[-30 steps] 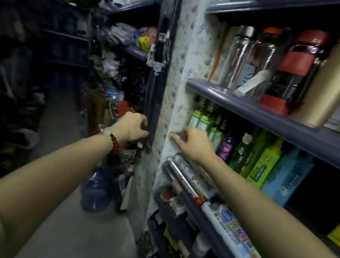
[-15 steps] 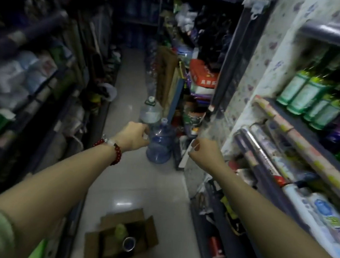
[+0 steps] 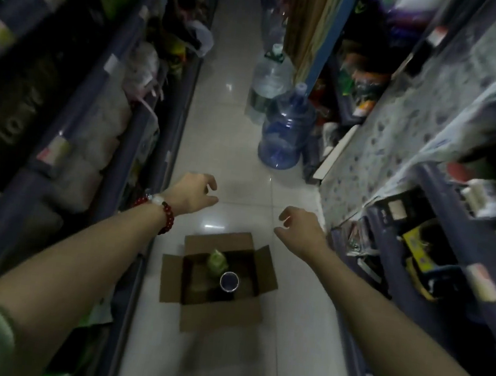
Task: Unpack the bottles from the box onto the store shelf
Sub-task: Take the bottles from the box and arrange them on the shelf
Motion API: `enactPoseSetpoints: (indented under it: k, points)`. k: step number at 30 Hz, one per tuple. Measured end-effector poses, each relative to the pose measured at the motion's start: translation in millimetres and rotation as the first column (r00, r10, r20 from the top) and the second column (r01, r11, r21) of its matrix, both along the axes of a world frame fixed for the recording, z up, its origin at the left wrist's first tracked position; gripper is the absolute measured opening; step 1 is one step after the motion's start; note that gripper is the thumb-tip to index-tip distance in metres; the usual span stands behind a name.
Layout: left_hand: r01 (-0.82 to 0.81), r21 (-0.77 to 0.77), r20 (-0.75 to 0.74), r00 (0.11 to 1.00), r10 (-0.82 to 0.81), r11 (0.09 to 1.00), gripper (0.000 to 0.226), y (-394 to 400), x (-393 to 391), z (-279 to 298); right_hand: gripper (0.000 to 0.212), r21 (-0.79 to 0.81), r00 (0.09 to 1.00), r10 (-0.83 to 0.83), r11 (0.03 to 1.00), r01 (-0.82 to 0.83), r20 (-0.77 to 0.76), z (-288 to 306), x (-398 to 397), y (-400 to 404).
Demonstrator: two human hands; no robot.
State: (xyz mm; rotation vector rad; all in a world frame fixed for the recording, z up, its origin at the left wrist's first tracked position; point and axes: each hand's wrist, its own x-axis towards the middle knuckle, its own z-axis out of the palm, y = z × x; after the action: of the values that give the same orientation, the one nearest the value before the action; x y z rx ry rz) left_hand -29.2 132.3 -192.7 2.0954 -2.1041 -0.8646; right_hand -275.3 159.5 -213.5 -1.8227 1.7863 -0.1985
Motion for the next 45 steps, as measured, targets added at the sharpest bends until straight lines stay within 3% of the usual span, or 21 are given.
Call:
enactPoseSetpoints:
  k: [8,15,19,24,31,38,45]
  points:
    - [-0.008,0.012,-0.05,0.999,0.009,1.0,0.035,12,14,-203,0.023,0.068,1.0,0.018,0.997,-0.019,0.012,-200,24,10]
    - [0.027,-0.027,-0.114,0.993,-0.03,0.999,0.045,17,13,-358,0.05,0.131,0.993,0.04,0.99,-0.055,0.112,-361,30,18]
    - [0.016,-0.151,-0.245,0.968,-0.053,0.988,0.039,17,9,-415,0.064,0.117,0.979,0.002,0.993,-0.026,0.204,-419,38,21]
    - [-0.018,-0.316,-0.353,0.931,-0.099,0.949,0.033,17,-4,-462,0.065,0.069,0.959,0.036,0.996,-0.058,0.281,-463,44,24]
    - [-0.012,-0.279,-0.373,0.923,-0.097,0.96,0.034,16,-5,-497,0.075,-0.012,0.928,0.064,0.998,-0.064,0.368,-483,53,32]
    - [-0.155,-0.236,-0.515,0.857,0.011,0.959,0.04,27,20,-499,0.091,-0.065,0.942,0.066,0.997,-0.047,0.33,-497,70,42]
    - [-0.239,-0.249,-0.521,0.85,0.078,0.939,0.057,34,25,-503,0.101,-0.08,0.961,0.045,0.997,-0.025,0.272,-503,65,42]
